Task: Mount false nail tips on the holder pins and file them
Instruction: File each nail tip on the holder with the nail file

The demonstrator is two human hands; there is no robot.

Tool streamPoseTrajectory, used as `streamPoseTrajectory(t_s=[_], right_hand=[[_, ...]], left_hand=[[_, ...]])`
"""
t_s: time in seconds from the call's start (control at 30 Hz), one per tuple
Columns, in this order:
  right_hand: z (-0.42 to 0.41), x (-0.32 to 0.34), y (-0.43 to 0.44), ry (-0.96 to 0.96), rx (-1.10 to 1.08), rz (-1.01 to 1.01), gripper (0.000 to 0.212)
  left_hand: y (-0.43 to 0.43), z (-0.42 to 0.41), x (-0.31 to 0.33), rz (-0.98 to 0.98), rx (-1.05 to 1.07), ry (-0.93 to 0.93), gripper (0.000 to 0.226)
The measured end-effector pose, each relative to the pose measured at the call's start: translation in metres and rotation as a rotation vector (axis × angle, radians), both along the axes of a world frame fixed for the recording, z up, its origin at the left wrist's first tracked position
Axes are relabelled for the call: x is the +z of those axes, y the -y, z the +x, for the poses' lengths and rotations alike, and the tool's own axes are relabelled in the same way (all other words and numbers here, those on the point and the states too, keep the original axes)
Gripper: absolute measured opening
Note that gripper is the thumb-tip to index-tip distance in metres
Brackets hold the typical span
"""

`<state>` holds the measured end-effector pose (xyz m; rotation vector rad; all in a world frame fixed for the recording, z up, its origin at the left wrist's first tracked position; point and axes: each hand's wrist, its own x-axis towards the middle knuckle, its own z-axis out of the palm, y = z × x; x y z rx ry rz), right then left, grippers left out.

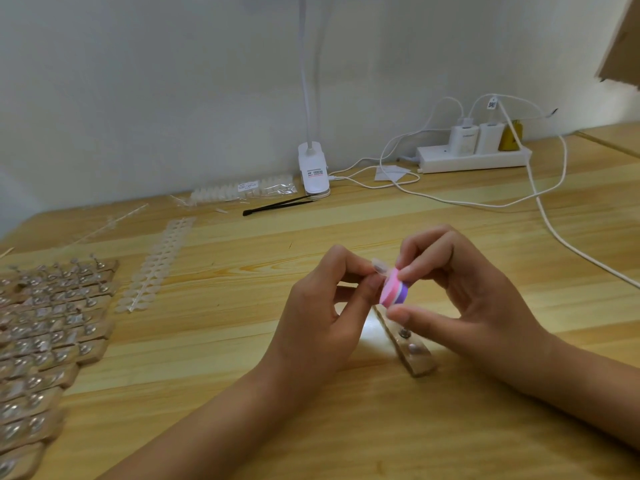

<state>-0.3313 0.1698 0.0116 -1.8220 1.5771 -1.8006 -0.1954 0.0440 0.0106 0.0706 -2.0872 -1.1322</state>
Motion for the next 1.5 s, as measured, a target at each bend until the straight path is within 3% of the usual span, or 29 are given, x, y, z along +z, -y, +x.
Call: streamPoseTrajectory(t_s=[0.13,0.5,0.63,0.77,0.87,1.0,1.1,1.23,1.37,1.5], right_hand=[[-0.0027,0.0019,0.0019,0.075,-0.042,0.017,0.031],[0.0005,-0.0027,0.0009,-0.043,0.023,0.014,0.03],[-0.0049,0.0028,0.0017,0.052,-0.057,0.022,0.034],[-0.0011,0.0007,0.0002,-0.044,-0.016,-0.006,0.033],[-0.0038,0.0035,0.0007,0.051,-0.045,0.016,0.037],[-0.0019,-0.0007,0.0002,-0.03,-0.002,0.007,0.03],[-0.0044,0.0004,0.002,0.032,-0.057,0.021,0.032],[-0.001,-0.0016,-0.0001,-0.034,-0.004,0.017,0.03],[-0.0038,0.002,0.0001,0.057,-0.048,0.029,0.029],[-0.0002,0.0017,-0.0003,-0.012,-0.022,0.021,0.03]], left_hand=[[0.0002,-0.0004,-0.0001,0.041,0.001,0.0,0.006],[0.0016,-0.0004,-0.0008,0.027,-0.038,0.0,0.007],[0.0006,-0.0012,-0.0013,0.079,-0.041,0.001,0.007],[0.001,-0.0008,-0.0006,0.053,-0.045,0.004,0.006],[0.0004,-0.0007,-0.0011,0.077,-0.037,0.013,0.006],[0.0013,-0.0003,-0.0004,0.044,-0.035,0.017,0.006],[0.0014,-0.0005,-0.0007,0.057,-0.035,0.013,0.006],[0.0013,-0.0004,-0.0013,0.024,-0.042,0.011,0.006],[0.0015,-0.0003,-0.002,0.049,-0.041,0.013,0.006],[0.0016,0.0002,-0.0006,0.02,-0.043,0.019,0.008]])
